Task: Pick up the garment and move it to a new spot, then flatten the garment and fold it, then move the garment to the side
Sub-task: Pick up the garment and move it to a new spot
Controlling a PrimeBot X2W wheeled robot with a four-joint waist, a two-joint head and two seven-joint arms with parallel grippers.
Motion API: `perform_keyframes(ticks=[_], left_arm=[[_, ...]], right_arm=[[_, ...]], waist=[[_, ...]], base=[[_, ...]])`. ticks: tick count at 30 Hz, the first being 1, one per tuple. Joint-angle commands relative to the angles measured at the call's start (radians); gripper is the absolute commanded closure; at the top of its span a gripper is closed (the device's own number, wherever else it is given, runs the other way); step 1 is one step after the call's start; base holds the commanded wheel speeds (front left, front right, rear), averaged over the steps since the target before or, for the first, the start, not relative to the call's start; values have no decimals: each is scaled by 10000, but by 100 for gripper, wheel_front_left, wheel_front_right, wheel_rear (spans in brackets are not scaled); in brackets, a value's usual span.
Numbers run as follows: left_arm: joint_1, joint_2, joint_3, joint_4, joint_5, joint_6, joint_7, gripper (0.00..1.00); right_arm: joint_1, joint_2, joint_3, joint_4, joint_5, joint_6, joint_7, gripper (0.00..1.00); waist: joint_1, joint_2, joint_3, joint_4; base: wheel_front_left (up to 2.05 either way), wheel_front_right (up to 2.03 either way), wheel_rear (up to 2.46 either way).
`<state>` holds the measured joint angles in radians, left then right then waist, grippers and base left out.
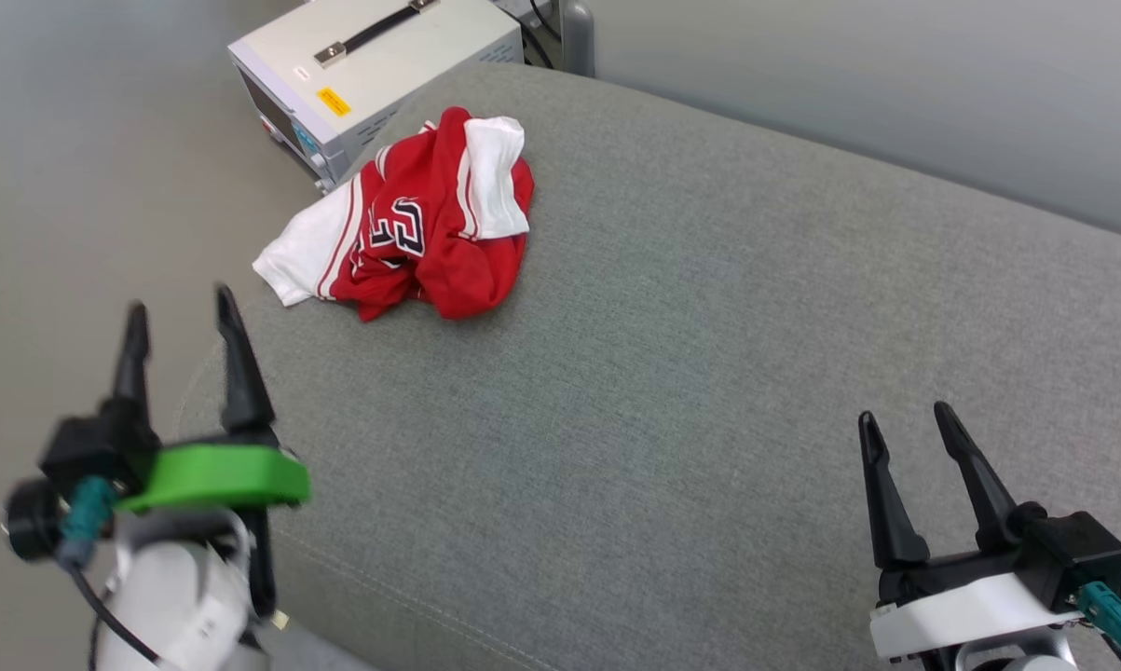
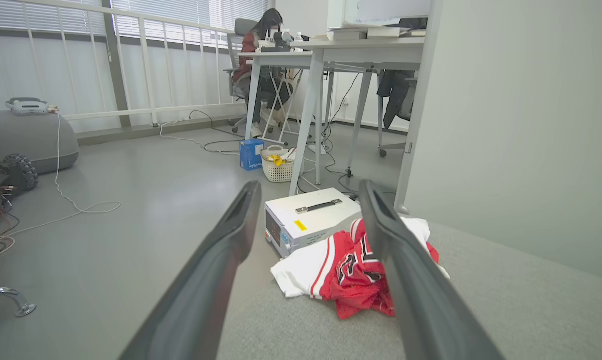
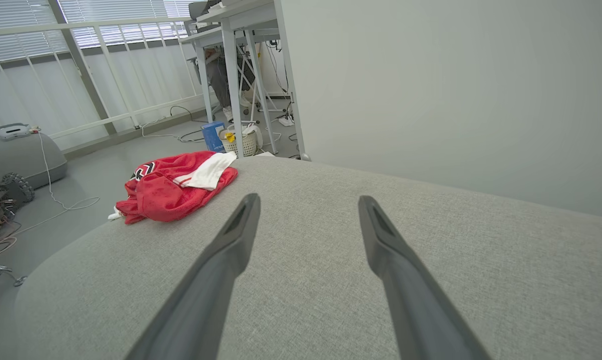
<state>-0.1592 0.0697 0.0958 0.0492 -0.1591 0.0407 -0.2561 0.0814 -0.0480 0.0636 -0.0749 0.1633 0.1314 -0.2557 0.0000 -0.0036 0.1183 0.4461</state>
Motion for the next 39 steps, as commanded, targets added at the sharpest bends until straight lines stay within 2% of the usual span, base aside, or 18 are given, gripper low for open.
perform_keyframes(ticks=[1,5,11,17,22,26,34,39], left_arm=[[-606,162,281,61,-57,-296,-57,0],[-2102,622,814,495,-90,-954,-57,0],[-4139,1372,993,1117,-150,-1450,-57,0],[-6396,2170,354,2532,-582,-1671,12,0],[-7876,2883,-806,3578,-1414,-1708,836,0],[-8664,3615,-2308,4186,-2408,-1711,2132,0],[-9611,4781,-5255,4916,-4849,-1713,6052,0],[-9771,5326,-6674,4979,-6231,-1713,8266,0]], right_arm=[[-232,-22,-49,-123,-122,-7,-61,0],[-407,-22,-88,-234,-402,-7,-61,0],[-847,-22,-143,-414,-728,-7,-61,0],[-1391,-131,-228,-653,-889,-7,-61,0],[-1689,-203,-273,-780,-898,-7,-61,0],[-1837,-233,-272,-910,-898,-7,-61,0],[-2071,-312,-248,-1079,-901,-7,-61,0],[-2169,-331,-229,-1113,-896,-7,-61,0]], waist=[[0,36,404,-205],[0,36,904,-382],[0,36,1823,-673],[0,36,2664,-867],[0,36,3068,-1048],[0,36,3374,-1225],[0,36,3881,-1546],[0,36,4150,-1716]], base=[[0,0,0],[0,0,0],[0,0,0],[0,0,0],[0,0,0],[0,0,0],[0,0,0],[0,0,0]])
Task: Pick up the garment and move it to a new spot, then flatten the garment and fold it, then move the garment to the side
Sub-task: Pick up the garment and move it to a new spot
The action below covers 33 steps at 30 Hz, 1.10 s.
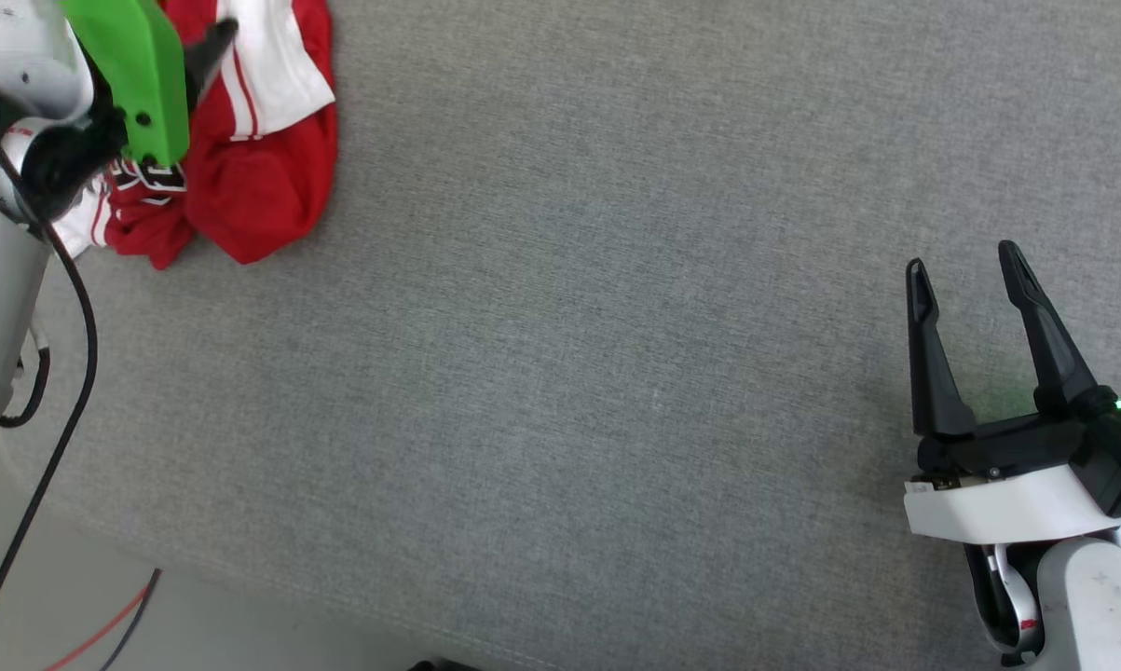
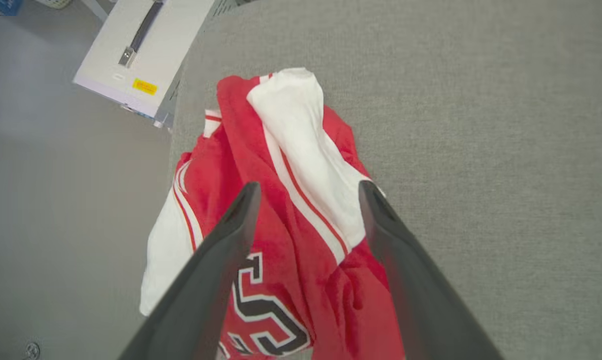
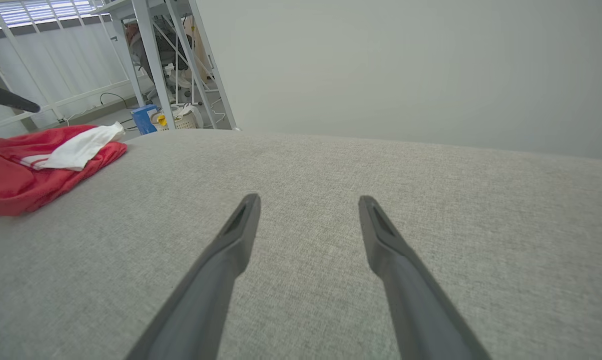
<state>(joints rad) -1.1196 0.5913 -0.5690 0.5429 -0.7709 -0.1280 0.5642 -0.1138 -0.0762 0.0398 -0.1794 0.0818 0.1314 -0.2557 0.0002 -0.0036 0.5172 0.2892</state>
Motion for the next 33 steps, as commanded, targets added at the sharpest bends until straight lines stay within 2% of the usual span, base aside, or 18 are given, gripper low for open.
perform_keyframes(ticks=[1,2,3,9,19,20,21,22,33], left_arm=[[-176,220,-254,54,-422,-26,488,0],[-186,409,-638,80,-842,-26,1109,0],[-191,489,-775,109,-960,-26,1282,0],[31,695,-1540,889,-1266,-26,1758,0],[665,52,-2454,2214,-1775,-26,1565,0],[656,39,-2548,2257,-1796,-26,1477,24],[636,41,-2592,2279,-1830,-26,1369,84],[601,45,-2630,2313,-1873,-26,1210,100],[-160,703,-3450,1658,-1293,-26,-1310,100]], right_arm=[[-242,-57,11,-67,-76,-7,-61,0],[-289,-64,-1,-72,-63,-7,-61,0],[-311,-63,-4,-74,-56,-7,-61,0],[-448,-78,16,-59,-8,-7,-61,0],[-449,-76,162,120,77,-7,-61,0],[-419,-71,186,151,93,-7,-61,0],[-393,-65,203,176,111,-7,-61,0],[-358,-55,219,213,135,-7,-61,0],[132,182,433,583,475,-7,-61,0]], waist=[[-2,36,228,-185],[-2,36,349,-251],[-2,36,400,-285],[-2,36,674,-477],[-2,36,718,-565],[-2,36,652,-555],[-2,36,588,-540],[-2,36,475,-517],[-2,36,-1136,-415]], base=[[0,0,0],[0,0,0],[0,0,0],[0,0,0],[0,0,0],[0,0,0],[0,0,0],[0,0,0],[0,0,0]])
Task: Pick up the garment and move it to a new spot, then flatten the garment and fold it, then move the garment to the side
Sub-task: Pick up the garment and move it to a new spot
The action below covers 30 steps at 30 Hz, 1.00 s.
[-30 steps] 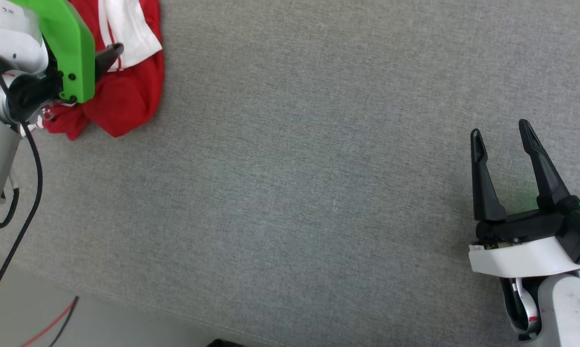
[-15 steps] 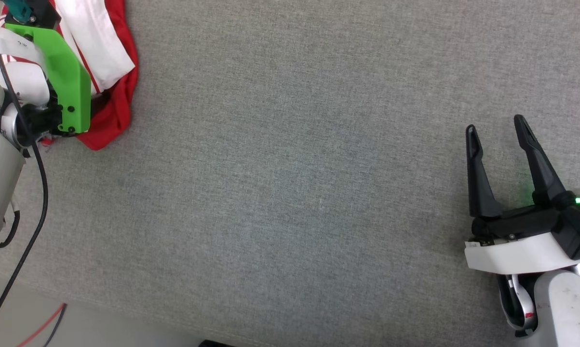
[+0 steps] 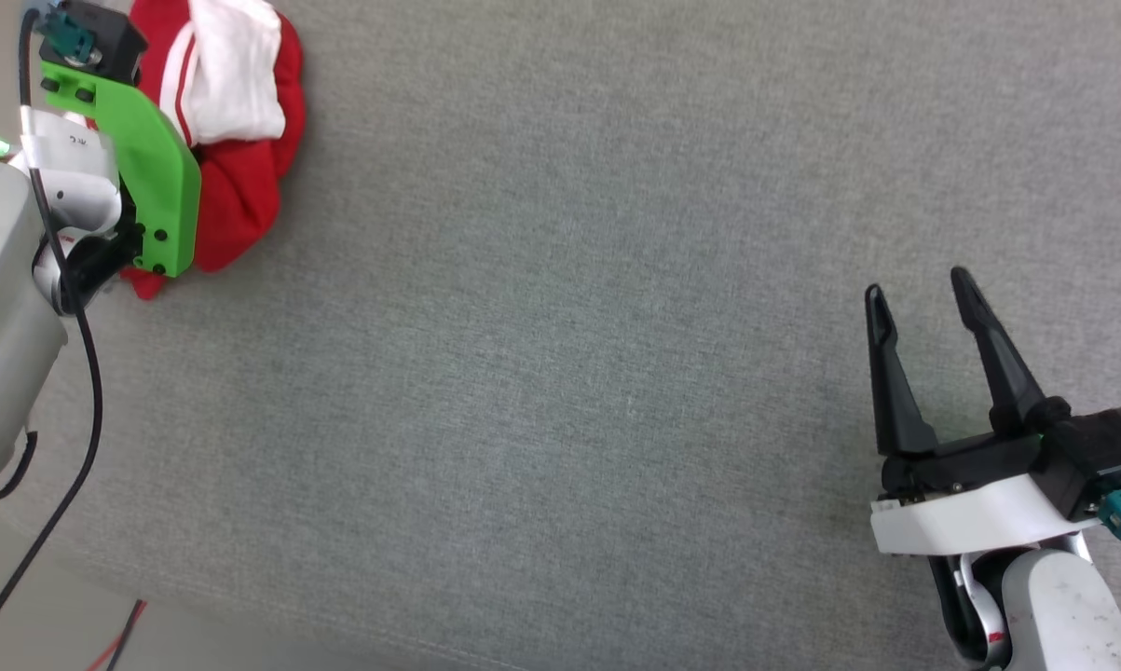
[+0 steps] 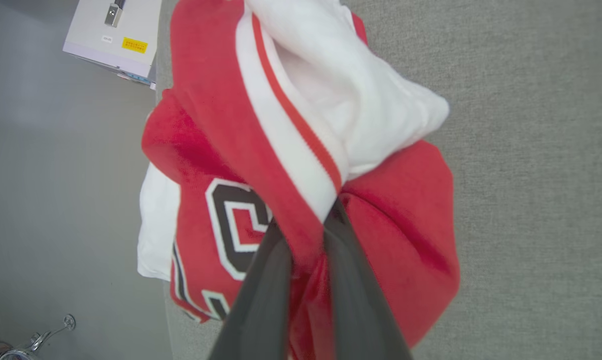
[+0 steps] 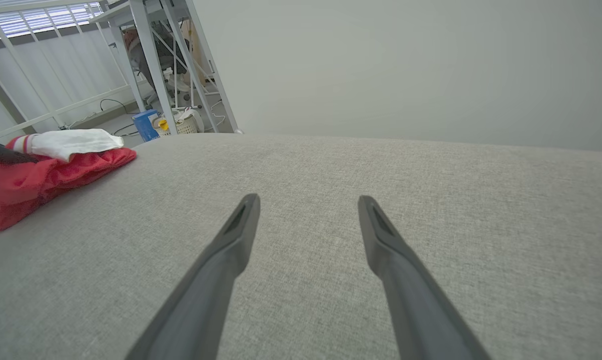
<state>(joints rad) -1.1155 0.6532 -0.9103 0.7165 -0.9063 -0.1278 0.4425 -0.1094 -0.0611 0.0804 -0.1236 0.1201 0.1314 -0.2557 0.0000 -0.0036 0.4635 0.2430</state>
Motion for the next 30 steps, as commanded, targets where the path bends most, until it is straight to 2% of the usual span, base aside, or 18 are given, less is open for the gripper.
perform_keyframes(ticks=[1,7,15,23,30], left_arm=[[-261,128,-137,-208,111,-28,-245,100],[-607,225,-699,-1236,314,-28,-1083,100],[-879,-186,-1410,-2554,750,-29,-1663,100],[-907,-1384,-1962,-3206,1306,-13,-2297,100],[-690,-2922,-2671,-2731,1537,-21,-2970,100]], right_arm=[[130,46,38,46,113,-7,-61,0],[422,101,36,124,361,-7,-61,0],[694,106,124,137,916,-7,-61,0],[711,107,225,171,1234,-7,-61,0],[686,108,-30,95,1465,-7,-61,0]], waist=[[0,36,-725,41],[0,36,-1442,-139],[0,36,-1982,-892],[0,36,-1879,-2208],[0,36,-1551,-3271]], base=[[0,0,0],[0,0,0],[0,0,0],[0,0,0],[0,0,0]])
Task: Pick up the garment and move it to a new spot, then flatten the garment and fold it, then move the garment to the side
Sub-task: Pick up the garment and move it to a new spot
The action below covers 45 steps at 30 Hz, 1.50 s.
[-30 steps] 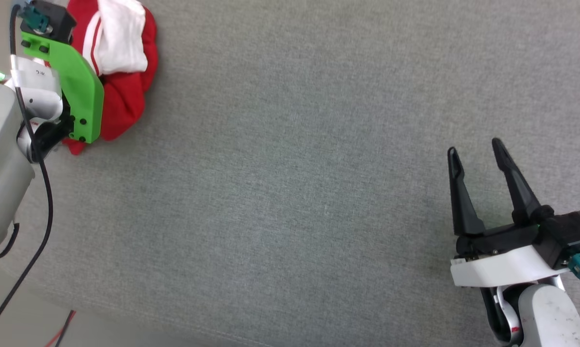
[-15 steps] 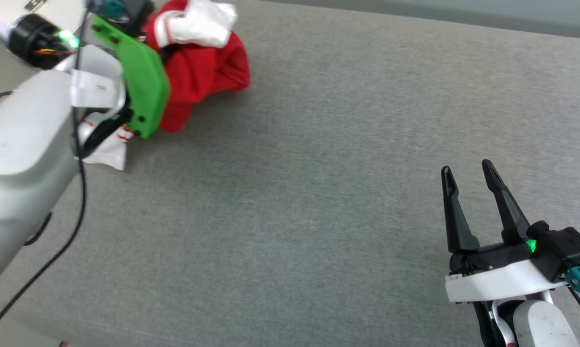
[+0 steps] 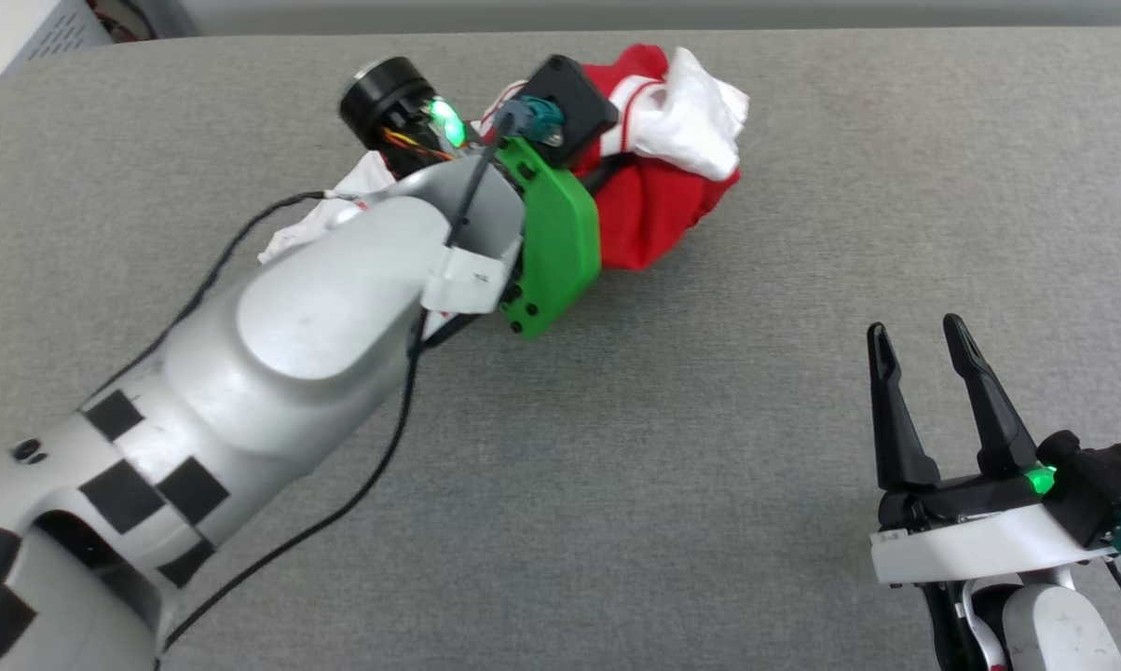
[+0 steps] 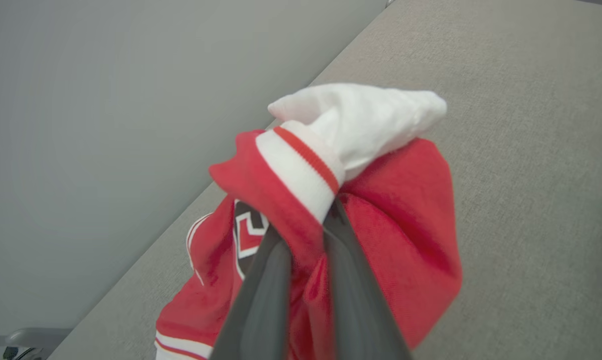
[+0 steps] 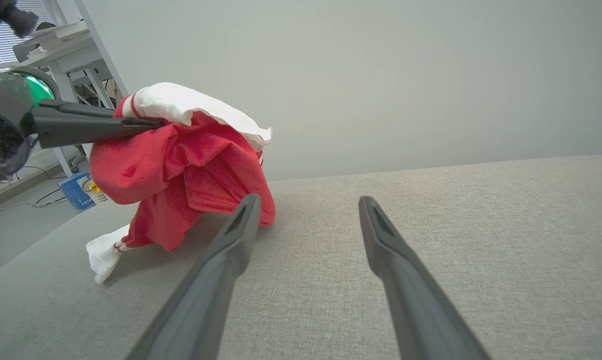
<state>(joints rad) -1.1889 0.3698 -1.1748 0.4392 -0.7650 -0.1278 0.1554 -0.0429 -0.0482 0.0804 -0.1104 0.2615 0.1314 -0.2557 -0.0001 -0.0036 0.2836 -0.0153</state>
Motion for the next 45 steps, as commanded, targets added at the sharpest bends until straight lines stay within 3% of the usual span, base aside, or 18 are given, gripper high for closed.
perform_keyframes(ticks=[1,6,12,19,26,27,28,38,41,45], left_arm=[[66,-297,-127,155,167,-22,-196,100],[400,-1489,-659,861,308,-25,-603,100],[1079,-2466,-1023,1416,806,-27,-684,100],[2588,-3007,-1051,1083,2283,-28,37,100],[3785,-3166,-1053,384,2900,-28,809,100],[3767,-3170,-1054,391,2868,-28,713,60],[3681,-3173,-1054,415,2829,-28,459,0],[3239,-3189,-658,1017,2059,45,-2369,0],[3262,-3145,-290,1063,1993,381,-2985,0],[3492,-2696,497,936,1830,1165,-3761,0]], right_arm=[[7,-21,-85,-45,71,-7,-61,0],[-130,-21,-586,-71,222,-7,-61,0],[-310,-21,-1115,-54,397,-7,-61,0],[-444,-20,-1351,46,519,-7,-61,0],[-471,-20,-1357,262,521,-7,-61,0],[-442,-20,-1358,287,514,-7,-61,0],[-399,-20,-1371,319,507,-7,-61,0],[310,-20,-1555,505,359,-7,-61,0],[514,-20,-1611,509,305,-7,-61,0],[817,-20,-1650,508,226,-7,-61,0]], waist=[[1,36,298,-790],[1,36,588,-1227],[1,36,940,-1464],[1,36,1190,-1493],[1,36,991,-1367],[1,36,919,-1327],[1,36,810,-1265],[1,36,-651,-544],[1,36,-997,-313],[1,36,-1446,30]], base=[[0,0,0],[0,0,0],[0,0,0],[0,0,0],[0,0,0],[0,0,0],[0,0,0],[0,0,0],[0,0,0],[0,0,0]])
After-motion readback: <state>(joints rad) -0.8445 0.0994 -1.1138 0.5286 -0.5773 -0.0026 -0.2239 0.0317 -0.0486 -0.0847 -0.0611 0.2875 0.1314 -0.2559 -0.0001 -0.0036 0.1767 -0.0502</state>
